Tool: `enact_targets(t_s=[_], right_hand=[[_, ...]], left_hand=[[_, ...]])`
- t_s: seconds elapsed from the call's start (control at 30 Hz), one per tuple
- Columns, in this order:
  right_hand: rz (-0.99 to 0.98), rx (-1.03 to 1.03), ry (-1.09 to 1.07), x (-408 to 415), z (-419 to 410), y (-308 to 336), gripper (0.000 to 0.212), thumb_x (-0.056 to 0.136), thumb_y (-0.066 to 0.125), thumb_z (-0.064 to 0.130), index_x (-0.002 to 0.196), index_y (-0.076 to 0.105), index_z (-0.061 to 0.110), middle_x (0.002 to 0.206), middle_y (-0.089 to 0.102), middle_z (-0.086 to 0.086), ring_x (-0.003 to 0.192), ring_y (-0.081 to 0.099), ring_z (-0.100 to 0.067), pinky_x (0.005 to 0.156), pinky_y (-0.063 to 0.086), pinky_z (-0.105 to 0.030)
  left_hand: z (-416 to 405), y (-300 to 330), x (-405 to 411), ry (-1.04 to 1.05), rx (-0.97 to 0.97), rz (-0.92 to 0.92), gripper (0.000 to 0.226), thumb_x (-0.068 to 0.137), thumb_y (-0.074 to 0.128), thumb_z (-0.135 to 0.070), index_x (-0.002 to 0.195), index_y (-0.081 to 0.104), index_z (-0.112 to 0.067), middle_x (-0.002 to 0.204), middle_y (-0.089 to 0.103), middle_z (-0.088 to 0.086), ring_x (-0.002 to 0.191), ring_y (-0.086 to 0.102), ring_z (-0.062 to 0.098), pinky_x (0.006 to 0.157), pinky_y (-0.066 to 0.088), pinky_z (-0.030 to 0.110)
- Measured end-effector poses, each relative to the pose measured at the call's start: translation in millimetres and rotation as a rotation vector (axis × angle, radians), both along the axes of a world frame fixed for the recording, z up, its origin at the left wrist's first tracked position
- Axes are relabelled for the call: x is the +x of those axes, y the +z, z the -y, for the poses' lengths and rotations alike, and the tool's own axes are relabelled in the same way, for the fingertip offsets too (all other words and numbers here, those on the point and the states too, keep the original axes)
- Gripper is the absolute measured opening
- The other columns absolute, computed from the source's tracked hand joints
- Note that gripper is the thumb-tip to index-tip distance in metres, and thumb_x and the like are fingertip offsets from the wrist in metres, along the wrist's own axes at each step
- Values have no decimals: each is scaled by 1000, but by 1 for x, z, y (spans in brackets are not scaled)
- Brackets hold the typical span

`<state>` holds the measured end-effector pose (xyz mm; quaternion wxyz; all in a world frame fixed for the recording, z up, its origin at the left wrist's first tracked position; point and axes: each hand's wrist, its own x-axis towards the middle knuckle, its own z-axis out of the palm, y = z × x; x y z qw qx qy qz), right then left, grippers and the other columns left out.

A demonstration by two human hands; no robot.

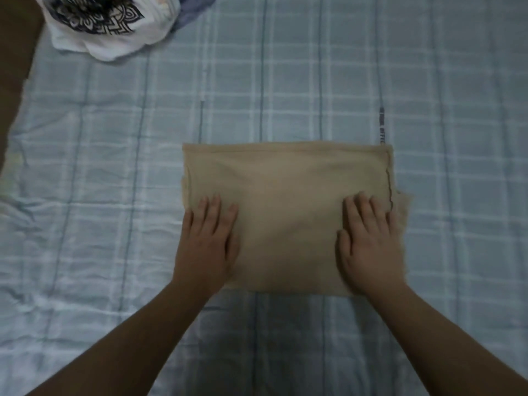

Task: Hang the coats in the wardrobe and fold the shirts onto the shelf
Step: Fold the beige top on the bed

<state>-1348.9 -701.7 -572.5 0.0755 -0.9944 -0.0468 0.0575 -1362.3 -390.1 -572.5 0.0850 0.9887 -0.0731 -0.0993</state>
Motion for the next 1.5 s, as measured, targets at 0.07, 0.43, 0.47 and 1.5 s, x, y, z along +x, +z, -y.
enact_targets(t_s=[0.07, 0.43, 0.47, 1.5], right_hand=[[-22, -52, -87, -14, 8, -8, 62, 95, 40, 34, 153, 31, 12, 159, 30, -13, 146, 24, -32, 118, 16, -55], [19, 382, -429, -33, 32, -13, 65, 92, 51, 21, 152, 30, 11, 160, 24, -14, 147, 22, -29, 120, 18, -41], [21, 480, -542, -33, 31, -5, 68, 88, 54, 17, 152, 29, 10, 160, 24, -14, 147, 22, -27, 121, 16, -38], [-114, 831, -825, -51, -6, 105, 16, 80, 64, 12, 84, 53, 24, 66, 58, 0, 57, 55, -12, 56, 46, -40]], left_hand=[[-3, -9, -8, 8, 39, 2, 58, 96, 35, -40, 151, 33, -22, 157, 29, 16, 146, 23, 36, 117, 18, 53], [12, -13, -2, 113, 54, 35, 59, 96, 35, -39, 150, 35, -15, 156, 29, 19, 145, 23, 36, 118, 15, 55], [24, -6, 3, 89, -7, 51, 58, 94, 37, -36, 147, 39, -12, 155, 32, 20, 144, 24, 37, 117, 18, 55], [185, 68, 187, -644, -441, -208, 16, 87, 48, -14, 100, 57, -15, 100, 63, 4, 87, 58, 25, 76, 43, 33]])
